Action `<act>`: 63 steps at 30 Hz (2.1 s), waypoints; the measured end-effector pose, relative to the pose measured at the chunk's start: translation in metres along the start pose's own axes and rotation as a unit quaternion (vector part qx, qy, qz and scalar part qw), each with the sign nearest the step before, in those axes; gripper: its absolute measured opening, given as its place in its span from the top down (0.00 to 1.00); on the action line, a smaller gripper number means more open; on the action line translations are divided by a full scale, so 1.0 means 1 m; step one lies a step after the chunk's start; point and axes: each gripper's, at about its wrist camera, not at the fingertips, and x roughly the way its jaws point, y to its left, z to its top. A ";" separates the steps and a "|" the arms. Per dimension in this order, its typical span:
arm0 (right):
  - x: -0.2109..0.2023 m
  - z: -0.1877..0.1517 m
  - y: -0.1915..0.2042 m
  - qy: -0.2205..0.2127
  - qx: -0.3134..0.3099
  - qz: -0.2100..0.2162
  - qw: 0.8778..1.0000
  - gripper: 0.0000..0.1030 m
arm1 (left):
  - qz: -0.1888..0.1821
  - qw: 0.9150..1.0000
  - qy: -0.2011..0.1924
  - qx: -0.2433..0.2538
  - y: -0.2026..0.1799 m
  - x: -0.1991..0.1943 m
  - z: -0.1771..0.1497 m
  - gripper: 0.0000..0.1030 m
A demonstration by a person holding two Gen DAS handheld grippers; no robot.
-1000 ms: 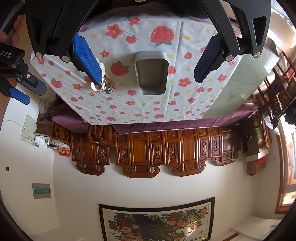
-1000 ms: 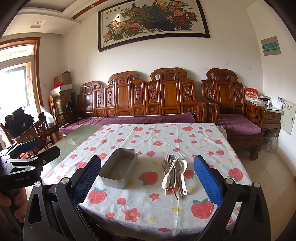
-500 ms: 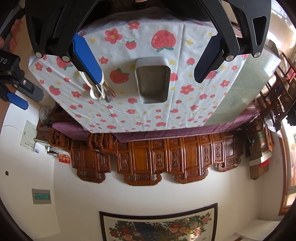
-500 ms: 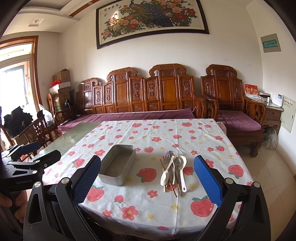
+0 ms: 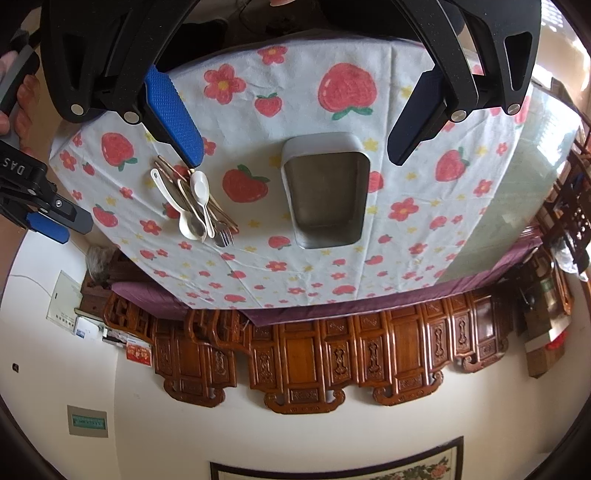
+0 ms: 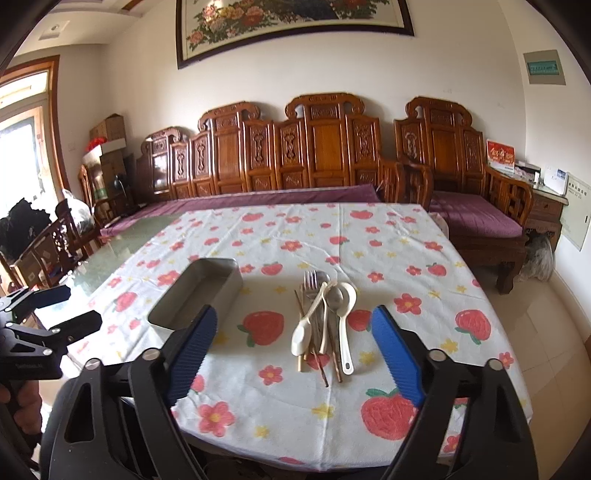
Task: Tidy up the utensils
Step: 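Move the right tool to the utensil pile and grasp a white plastic spoon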
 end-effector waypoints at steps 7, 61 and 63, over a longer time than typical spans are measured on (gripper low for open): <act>0.048 -0.006 -0.026 0.040 0.012 -0.009 0.999 0.40 | -0.026 0.999 0.025 0.019 -0.010 0.041 0.009 0.06; 0.182 -0.035 -0.101 0.179 -0.047 -0.013 0.983 0.56 | -0.145 0.970 0.191 0.023 -0.120 0.272 0.043 0.94; 0.183 -0.037 -0.099 0.182 -0.052 -0.015 0.982 0.56 | -0.145 0.972 0.184 0.036 -0.121 0.263 0.042 0.94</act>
